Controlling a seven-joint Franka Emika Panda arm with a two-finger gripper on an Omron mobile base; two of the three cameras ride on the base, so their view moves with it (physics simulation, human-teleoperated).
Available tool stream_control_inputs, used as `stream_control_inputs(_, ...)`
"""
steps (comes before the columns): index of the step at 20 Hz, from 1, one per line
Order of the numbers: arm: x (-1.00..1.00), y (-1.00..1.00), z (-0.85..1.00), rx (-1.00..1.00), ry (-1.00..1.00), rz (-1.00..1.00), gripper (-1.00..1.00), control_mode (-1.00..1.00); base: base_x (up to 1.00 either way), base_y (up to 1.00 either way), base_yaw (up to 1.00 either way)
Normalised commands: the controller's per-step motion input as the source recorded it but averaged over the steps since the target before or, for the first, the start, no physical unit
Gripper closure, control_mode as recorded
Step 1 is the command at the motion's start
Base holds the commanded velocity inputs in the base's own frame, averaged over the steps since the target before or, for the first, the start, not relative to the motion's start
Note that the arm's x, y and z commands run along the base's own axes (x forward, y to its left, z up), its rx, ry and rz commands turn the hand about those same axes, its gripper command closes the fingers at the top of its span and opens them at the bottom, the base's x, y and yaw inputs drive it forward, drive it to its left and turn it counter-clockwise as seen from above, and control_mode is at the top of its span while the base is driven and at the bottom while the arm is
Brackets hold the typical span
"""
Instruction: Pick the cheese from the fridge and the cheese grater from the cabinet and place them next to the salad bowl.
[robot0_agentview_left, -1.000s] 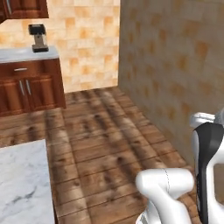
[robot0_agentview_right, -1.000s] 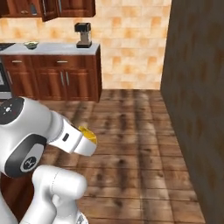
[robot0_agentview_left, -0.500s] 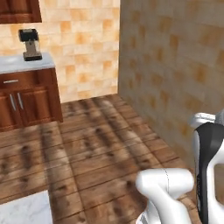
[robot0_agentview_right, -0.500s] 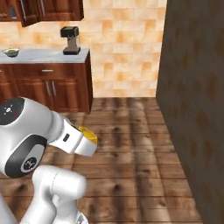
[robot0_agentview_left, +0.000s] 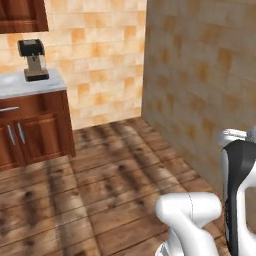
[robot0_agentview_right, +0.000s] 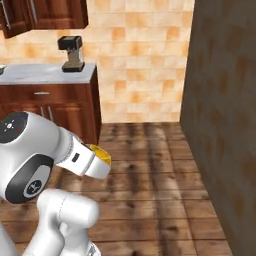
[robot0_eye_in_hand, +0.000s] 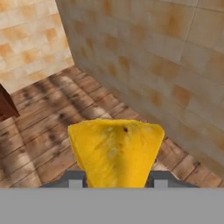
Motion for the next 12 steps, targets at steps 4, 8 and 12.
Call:
stream_control_inputs(4, 0.00, 0.00, 0.00, 0.00, 0.00, 0.00, 1.00, 1.00, 1.00, 0.56, -0.02)
stream_control_inputs(8, 0.00, 0.00, 0.00, 0.00, 0.00, 0.00, 1.00, 1.00, 1.00, 0.64, -0.01)
stream_control_inputs(12, 0.00, 0.00, 0.00, 0.00, 0.00, 0.00, 1.00, 1.00, 1.00, 0.93, -0.01)
